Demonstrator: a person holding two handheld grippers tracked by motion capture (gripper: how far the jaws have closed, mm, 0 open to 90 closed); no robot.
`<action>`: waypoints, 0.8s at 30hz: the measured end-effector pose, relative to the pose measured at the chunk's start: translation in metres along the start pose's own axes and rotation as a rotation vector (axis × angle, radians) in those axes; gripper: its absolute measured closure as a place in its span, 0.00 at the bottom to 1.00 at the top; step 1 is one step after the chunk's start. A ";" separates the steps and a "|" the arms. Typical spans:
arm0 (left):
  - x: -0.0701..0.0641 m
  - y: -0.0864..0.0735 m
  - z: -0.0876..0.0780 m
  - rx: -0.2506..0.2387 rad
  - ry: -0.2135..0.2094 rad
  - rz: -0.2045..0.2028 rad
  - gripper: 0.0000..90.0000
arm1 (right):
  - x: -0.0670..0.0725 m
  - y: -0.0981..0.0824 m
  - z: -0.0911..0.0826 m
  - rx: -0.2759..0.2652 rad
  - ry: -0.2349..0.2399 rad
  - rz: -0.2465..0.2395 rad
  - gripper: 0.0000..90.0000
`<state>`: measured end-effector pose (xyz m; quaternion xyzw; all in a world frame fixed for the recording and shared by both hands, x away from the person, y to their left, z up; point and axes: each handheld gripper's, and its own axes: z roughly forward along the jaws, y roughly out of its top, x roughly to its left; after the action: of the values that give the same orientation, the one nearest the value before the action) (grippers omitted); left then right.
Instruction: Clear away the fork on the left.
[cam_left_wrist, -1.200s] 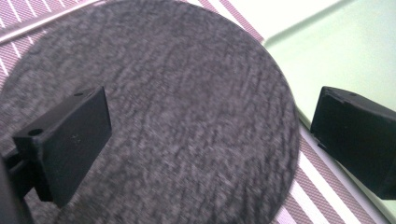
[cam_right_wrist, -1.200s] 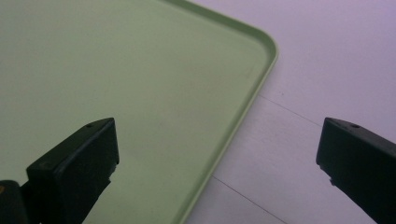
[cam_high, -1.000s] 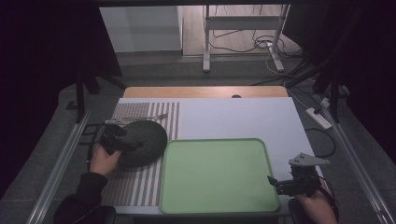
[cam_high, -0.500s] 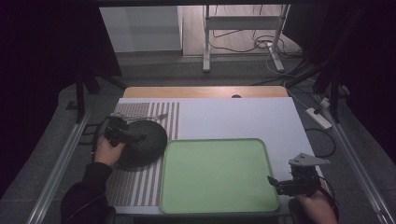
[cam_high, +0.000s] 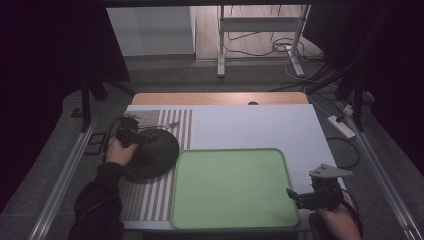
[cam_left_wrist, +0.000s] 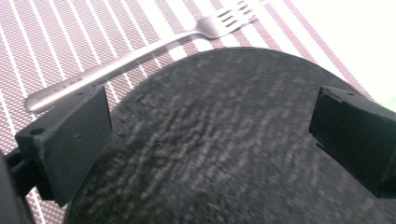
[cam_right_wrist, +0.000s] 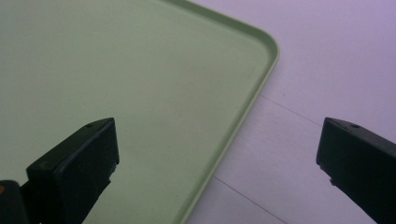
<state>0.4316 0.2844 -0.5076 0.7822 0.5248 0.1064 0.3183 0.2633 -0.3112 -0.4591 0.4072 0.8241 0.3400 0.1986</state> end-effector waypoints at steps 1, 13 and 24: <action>0.001 0.001 0.002 -0.001 -0.001 -0.005 0.00 | 0.000 0.000 0.000 0.000 0.000 0.000 0.00; 0.014 0.017 0.017 0.008 -0.006 -0.019 0.00 | 0.000 0.000 0.000 0.004 0.000 0.000 0.00; 0.025 0.028 0.032 0.034 0.011 -0.021 0.02 | 0.000 0.000 0.000 0.006 -0.001 -0.003 0.00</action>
<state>0.4794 0.2875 -0.5195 0.7812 0.5367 0.0985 0.3032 0.2632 -0.3109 -0.4592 0.4065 0.8256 0.3372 0.1984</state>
